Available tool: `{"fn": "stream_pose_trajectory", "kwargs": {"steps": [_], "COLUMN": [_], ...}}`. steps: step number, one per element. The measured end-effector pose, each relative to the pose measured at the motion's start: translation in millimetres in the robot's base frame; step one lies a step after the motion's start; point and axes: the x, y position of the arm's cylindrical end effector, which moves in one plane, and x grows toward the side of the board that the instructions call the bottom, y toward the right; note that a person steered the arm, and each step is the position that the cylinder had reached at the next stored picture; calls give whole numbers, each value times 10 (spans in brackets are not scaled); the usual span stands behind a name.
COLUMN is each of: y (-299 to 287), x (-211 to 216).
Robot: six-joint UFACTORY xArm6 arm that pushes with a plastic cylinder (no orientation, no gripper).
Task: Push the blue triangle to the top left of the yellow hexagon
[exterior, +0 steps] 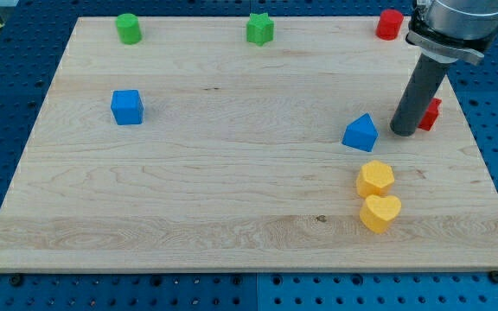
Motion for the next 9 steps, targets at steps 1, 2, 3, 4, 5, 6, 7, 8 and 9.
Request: {"fn": "stream_pose_trajectory", "kwargs": {"steps": [1,2,3,4,5,6,7,8,9], "y": [26,20,-183,-558,-740,-740,-727,-941,-1376], "x": [-9,-14,2,96,131,131,-59,-241,-186]}}
